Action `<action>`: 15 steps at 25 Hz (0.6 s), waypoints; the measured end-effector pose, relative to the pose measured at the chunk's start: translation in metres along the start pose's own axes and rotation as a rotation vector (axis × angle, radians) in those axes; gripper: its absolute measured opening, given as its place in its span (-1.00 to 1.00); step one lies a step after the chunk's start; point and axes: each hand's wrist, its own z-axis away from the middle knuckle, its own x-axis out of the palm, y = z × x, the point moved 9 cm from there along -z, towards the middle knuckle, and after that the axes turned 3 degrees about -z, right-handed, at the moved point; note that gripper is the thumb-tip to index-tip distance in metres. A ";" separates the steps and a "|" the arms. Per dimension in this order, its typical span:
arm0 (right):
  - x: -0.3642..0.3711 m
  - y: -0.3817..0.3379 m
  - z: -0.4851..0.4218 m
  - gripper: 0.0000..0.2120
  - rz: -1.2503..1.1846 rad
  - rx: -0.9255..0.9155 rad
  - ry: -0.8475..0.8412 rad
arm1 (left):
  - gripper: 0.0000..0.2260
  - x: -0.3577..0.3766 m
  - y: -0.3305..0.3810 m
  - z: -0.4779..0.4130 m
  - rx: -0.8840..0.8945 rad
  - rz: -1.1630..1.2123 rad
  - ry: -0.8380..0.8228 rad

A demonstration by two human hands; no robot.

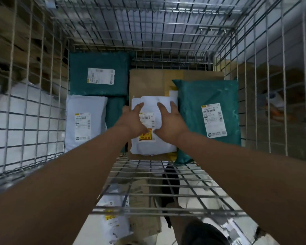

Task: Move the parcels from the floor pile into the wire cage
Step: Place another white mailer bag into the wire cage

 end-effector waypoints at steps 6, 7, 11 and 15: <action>-0.064 -0.080 0.064 -0.16 0.044 -0.153 0.020 | -0.33 -0.074 0.019 0.098 0.084 -0.037 0.099; -0.076 -0.094 0.082 -0.15 0.034 -0.179 0.037 | -0.35 -0.084 0.018 0.120 0.084 -0.024 0.120; -0.114 -0.139 0.156 -0.14 0.029 -0.214 0.076 | -0.37 -0.113 0.007 0.199 0.076 -0.018 0.226; -0.122 -0.190 0.237 -0.15 -0.012 -0.284 0.154 | -0.40 -0.131 -0.011 0.291 0.101 0.002 0.381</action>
